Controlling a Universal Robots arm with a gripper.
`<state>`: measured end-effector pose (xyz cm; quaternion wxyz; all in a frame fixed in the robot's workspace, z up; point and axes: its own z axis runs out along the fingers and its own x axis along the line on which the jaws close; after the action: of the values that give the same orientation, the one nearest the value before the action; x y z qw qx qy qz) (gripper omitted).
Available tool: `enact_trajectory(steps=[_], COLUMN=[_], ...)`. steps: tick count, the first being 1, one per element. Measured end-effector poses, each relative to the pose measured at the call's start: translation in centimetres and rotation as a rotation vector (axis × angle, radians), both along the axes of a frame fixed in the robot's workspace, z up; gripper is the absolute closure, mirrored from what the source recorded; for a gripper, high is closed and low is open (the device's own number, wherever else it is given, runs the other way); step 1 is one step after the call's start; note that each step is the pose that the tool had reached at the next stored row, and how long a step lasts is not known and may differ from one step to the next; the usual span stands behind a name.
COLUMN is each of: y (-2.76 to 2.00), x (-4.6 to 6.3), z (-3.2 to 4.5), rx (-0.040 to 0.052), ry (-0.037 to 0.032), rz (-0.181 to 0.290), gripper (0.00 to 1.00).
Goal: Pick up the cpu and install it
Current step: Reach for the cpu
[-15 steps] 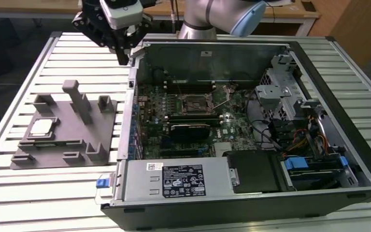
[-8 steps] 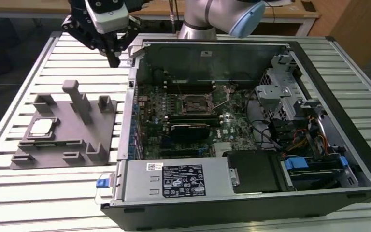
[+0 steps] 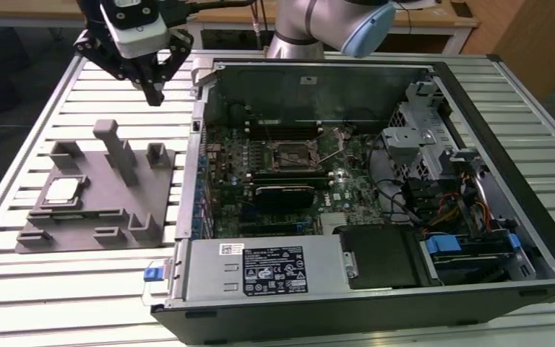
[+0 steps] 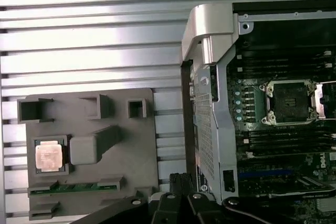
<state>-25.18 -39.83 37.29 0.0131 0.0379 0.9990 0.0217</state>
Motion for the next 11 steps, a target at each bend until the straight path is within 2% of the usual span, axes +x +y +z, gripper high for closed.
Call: enact_trajectory(steps=[11], y=[0.14], x=[-3.2], z=[-0.9], rx=[0.0], ry=[0.0], rz=[0.0], gripper=[0.89])
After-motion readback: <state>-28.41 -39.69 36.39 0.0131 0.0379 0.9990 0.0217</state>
